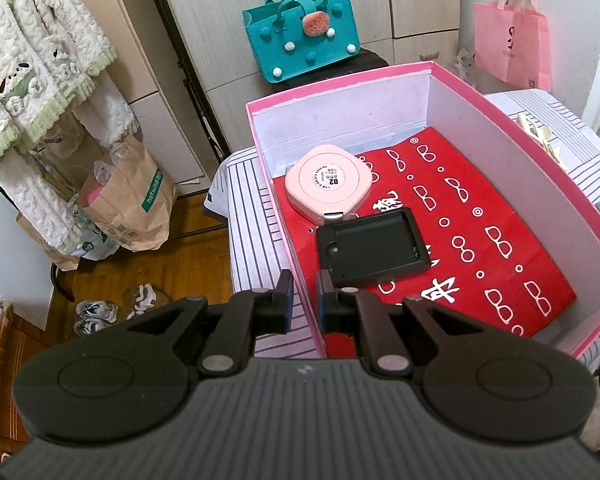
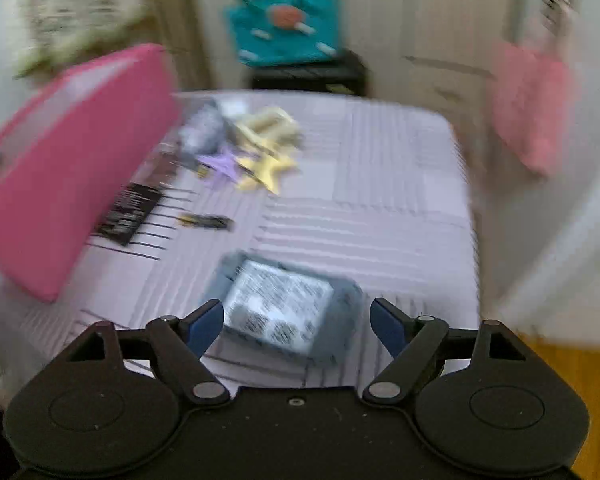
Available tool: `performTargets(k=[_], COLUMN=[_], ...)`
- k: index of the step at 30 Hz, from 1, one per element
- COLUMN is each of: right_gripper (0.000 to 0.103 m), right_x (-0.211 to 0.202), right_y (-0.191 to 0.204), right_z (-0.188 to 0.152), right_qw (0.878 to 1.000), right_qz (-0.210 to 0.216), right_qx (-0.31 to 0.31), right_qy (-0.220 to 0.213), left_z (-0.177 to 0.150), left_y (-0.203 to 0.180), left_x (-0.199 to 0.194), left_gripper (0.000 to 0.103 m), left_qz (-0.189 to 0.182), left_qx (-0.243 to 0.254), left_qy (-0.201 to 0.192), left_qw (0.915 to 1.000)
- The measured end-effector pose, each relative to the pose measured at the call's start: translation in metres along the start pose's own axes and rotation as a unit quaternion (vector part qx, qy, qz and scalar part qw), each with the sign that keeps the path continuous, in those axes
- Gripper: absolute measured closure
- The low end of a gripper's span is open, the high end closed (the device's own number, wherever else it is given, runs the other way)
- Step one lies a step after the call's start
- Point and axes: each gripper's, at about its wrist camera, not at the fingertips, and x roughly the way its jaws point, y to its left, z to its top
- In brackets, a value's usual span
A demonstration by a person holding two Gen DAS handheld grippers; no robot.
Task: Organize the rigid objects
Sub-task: 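Return the right gripper to the table and grasp the grey router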
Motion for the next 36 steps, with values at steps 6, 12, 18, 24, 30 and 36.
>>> performTargets(k=[6, 12, 18, 24, 30, 36], right_gripper=[0.019, 0.015, 0.024, 0.021, 0.021, 0.034], right_x=[0.011, 0.029, 0.038, 0.034, 0.033, 0.027], right_y=[-0.001, 0.006, -0.018, -0.029, -0.006, -0.007], right_z=[0.009, 0.018, 0.031, 0.018, -0.003, -0.002], right_qw=[0.988, 0.972, 0.989, 0.987, 0.990, 0.998], right_qz=[0.017, 0.069, 0.081, 0.126, 0.056, -0.014], right_qx=[-0.153, -0.221, -0.122, -0.088, -0.120, -0.017], right_qy=[0.028, 0.027, 0.029, 0.050, 0.056, 0.053], left_z=[-0.001, -0.001, -0.001, -0.001, -0.001, -0.001], left_y=[-0.001, -0.002, -0.002, -0.003, -0.002, 0.000], left_x=[0.000, 0.000, 0.000, -0.001, -0.001, -0.001], left_gripper=[0.093, 0.093, 0.093, 0.093, 0.093, 0.093], left_qz=[-0.002, 0.001, 0.002, 0.003, 0.004, 0.004], left_qx=[0.004, 0.006, 0.005, 0.004, 0.002, -0.001], left_qy=[-0.003, -0.002, -0.001, 0.000, 0.001, 0.003], left_qw=[1.0000, 1.0000, 1.0000, 1.0000, 1.0000, 1.0000])
